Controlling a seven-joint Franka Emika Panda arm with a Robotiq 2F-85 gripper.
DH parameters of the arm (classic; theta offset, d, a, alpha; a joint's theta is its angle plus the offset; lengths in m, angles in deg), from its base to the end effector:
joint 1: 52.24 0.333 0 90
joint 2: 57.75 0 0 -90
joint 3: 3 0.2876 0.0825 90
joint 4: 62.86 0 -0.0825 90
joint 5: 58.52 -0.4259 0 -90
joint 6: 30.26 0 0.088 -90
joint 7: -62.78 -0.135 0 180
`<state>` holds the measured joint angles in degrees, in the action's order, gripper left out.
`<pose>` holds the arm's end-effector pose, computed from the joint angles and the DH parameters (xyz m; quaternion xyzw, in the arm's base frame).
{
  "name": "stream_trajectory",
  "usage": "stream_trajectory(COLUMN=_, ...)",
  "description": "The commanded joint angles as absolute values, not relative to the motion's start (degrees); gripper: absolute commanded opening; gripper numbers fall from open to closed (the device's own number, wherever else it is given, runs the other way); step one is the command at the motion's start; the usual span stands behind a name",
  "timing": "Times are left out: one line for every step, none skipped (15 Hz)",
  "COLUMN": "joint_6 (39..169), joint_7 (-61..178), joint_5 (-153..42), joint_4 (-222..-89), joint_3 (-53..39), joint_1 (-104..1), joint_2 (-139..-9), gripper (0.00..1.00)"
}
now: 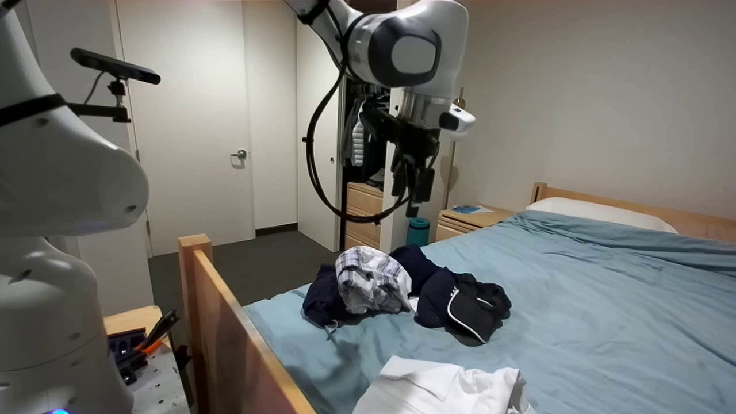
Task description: Move the cap to the left
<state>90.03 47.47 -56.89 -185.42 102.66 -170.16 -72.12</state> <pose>0.5541 -0.1246 0.3605 -0.9676 0.2278 -0.0121 0.1085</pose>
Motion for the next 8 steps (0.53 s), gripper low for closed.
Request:
stream_trajectory(joint_6=86.9, joint_7=45.7, joint_5=-53.7, joint_4=-184.4, joint_3=101.5, joint_1=-168.1, joint_2=-75.1, gripper=1.00)
stream_trajectory(joint_6=85.6, joint_7=45.7, joint_5=-53.3, joint_4=-183.9, joint_3=102.3, joint_1=-168.7, joint_2=-75.7, gripper=1.00)
stream_trajectory(joint_6=85.2, joint_7=45.7, joint_5=-53.3, joint_4=-183.8, joint_3=102.6, joint_1=-169.1, joint_2=-76.0, gripper=1.00)
stream_trajectory(joint_6=85.1, joint_7=45.8, joint_5=-53.3, joint_4=-183.8, joint_3=102.7, joint_1=-169.2, joint_2=-76.1, gripper=1.00)
stream_trajectory(joint_6=85.2, joint_7=39.3, joint_5=-53.2, joint_4=-182.8, joint_3=102.7, joint_1=-169.8, joint_2=-71.7, gripper=1.00)
stream_trajectory(joint_6=87.0, joint_7=37.1, joint_5=-52.5, joint_4=-183.1, joint_3=102.6, joint_1=-169.8, joint_2=-71.6, gripper=1.00)
stream_trajectory(joint_6=87.1, joint_7=34.0, joint_5=-51.9, joint_4=-183.1, joint_3=102.5, joint_1=-169.7, joint_2=-70.9, gripper=1.00)
stream_trajectory(joint_6=87.7, joint_7=30.8, joint_5=-51.4, joint_4=-183.2, joint_3=102.5, joint_1=-169.7, joint_2=-70.4, gripper=1.00)
